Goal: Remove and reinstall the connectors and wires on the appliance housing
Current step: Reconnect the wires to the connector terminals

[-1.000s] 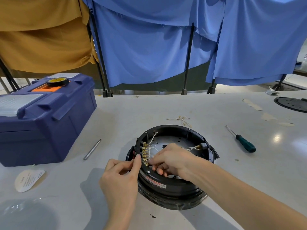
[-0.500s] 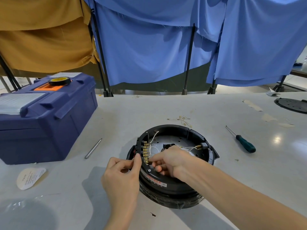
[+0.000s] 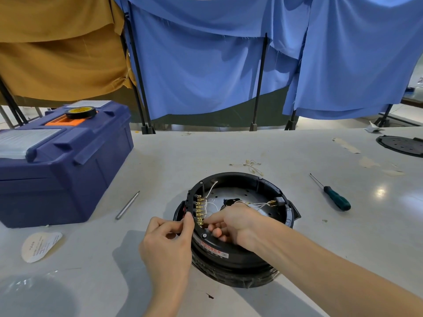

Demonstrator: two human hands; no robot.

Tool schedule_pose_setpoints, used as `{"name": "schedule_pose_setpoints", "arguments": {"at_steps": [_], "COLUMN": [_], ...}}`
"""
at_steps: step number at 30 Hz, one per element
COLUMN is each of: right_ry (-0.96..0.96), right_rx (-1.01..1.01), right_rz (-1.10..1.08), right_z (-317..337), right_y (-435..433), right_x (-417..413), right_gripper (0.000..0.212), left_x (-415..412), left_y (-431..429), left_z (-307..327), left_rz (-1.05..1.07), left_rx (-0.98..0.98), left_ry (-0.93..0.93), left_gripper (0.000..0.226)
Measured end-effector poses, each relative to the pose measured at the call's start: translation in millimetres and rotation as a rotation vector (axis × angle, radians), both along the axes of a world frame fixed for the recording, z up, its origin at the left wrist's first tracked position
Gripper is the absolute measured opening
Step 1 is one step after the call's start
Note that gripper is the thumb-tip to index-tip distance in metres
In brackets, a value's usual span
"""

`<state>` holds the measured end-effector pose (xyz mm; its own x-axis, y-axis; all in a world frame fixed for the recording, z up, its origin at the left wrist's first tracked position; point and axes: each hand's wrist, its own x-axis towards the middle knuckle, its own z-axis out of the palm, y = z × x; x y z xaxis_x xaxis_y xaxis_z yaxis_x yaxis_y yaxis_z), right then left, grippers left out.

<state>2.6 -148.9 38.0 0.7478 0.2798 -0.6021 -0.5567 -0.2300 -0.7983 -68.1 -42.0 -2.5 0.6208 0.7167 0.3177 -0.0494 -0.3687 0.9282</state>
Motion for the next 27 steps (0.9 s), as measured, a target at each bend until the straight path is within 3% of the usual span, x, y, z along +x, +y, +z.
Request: {"name": "schedule_pose_setpoints", "arguments": {"at_steps": [4,15,18,22,27], "right_ry": [0.073,0.045,-0.047,-0.219,-0.259], "right_rx": [0.051,0.055,-0.01,-0.086,0.075], "right_rz": [-0.039,-0.044,0.053,0.09,0.12], "right_z": [4.6,5.6,11.4,19.4,38.1], "right_y": [2.2,3.1,-2.5,-18.2,-47.6], "right_x": [-0.2,1.1,0.2,0.5,12.8], "right_gripper": [0.022,0.018,0.011,0.023,0.023], "left_x": [0.3,0.8,-0.7,3.0,24.0], "left_y": [-2.0,-0.9,3.6,10.0,18.8], "left_z": [-2.6,-4.5,-2.7,2.6,15.1], "left_rz": [0.014,-0.01,-0.032,-0.028,-0.069], "left_rx": [0.033,0.053,0.067,0.065,0.02], "left_ry": [0.0,0.011,0.014,0.026,0.023], "left_gripper": [0.029,0.033,0.031,0.031,0.019]}}
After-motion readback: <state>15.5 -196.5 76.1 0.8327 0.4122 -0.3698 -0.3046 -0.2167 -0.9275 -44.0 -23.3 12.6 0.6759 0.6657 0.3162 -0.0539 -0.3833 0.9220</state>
